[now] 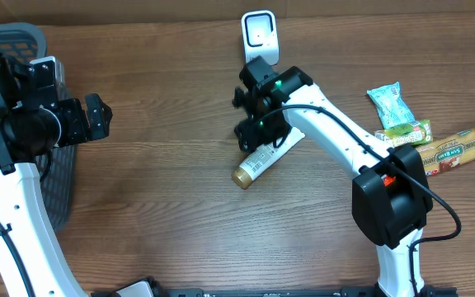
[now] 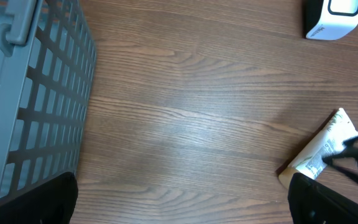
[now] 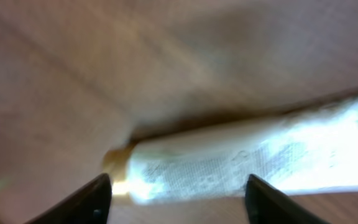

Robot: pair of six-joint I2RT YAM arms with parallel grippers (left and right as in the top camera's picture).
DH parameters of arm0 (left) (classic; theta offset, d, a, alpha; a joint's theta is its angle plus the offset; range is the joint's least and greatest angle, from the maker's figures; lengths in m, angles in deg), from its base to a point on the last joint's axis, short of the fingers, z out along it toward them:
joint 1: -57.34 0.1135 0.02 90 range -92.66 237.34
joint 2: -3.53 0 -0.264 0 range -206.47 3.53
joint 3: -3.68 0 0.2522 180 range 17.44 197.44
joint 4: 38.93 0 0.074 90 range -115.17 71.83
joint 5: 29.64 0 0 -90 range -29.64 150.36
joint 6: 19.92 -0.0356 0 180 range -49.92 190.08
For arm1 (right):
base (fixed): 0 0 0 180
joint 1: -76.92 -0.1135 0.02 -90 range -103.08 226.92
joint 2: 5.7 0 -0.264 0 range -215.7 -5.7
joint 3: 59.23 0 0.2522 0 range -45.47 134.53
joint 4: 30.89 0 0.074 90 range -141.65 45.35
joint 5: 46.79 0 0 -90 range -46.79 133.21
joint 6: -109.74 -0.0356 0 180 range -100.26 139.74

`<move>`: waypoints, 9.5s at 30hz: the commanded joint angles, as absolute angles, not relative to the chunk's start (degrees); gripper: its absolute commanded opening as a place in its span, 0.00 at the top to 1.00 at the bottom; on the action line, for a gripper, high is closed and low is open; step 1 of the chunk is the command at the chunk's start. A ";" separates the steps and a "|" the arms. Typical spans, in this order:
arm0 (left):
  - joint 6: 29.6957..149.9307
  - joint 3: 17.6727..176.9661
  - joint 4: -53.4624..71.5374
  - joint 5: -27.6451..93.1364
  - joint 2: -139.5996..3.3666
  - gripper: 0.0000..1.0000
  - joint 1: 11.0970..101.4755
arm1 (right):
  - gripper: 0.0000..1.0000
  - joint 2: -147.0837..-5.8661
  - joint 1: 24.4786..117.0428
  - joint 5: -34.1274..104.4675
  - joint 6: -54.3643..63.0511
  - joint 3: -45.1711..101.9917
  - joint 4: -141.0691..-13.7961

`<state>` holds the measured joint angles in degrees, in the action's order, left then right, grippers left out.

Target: Scan the item barcode

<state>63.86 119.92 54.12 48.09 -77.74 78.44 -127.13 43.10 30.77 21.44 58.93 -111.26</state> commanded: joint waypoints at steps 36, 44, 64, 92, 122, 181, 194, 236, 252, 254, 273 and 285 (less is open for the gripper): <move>63.01 120.73 54.10 47.24 -77.85 0.00 78.59 | 0.40 -129.79 53.48 35.16 35.88 44.01 -113.38; 63.01 120.73 54.10 47.24 -77.85 0.00 78.59 | 0.30 -129.79 53.53 28.10 37.87 48.29 -117.84; 63.01 120.73 54.10 47.24 -77.85 0.00 78.59 | 0.00 -129.99 41.18 36.93 37.94 52.86 -116.46; 63.01 120.73 54.10 47.24 -77.85 0.00 78.59 | 0.14 -130.01 51.36 38.22 23.97 48.46 -102.84; 63.01 120.73 54.10 47.24 -77.85 0.00 78.63 | 0.03 -109.34 55.91 26.81 13.33 44.84 -116.79; 63.01 120.73 54.10 47.24 -77.85 0.00 78.63 | 0.20 -109.31 53.13 28.21 10.49 17.08 -87.30; 63.01 120.73 54.10 47.26 -77.85 0.00 78.63 | 0.34 -109.31 53.13 36.34 8.08 8.60 -77.20; 63.01 120.73 54.10 47.26 -77.85 0.01 78.63 | 0.96 -106.93 58.23 19.73 15.18 18.37 -89.99; 63.01 120.73 54.10 47.24 -77.85 0.00 78.63 | 0.96 -91.22 58.88 -6.96 31.80 29.40 -94.71; 63.01 120.73 54.10 47.24 -77.85 0.00 78.63 | 0.96 -90.26 59.45 -6.81 31.80 29.40 -94.73; 63.01 120.73 54.10 47.24 -77.85 0.00 78.63 | 0.97 -89.71 61.40 12.62 22.68 33.95 -94.95; 63.01 120.73 54.10 47.24 -77.85 0.01 78.63 | 0.96 -98.19 56.91 42.48 23.69 53.60 -88.55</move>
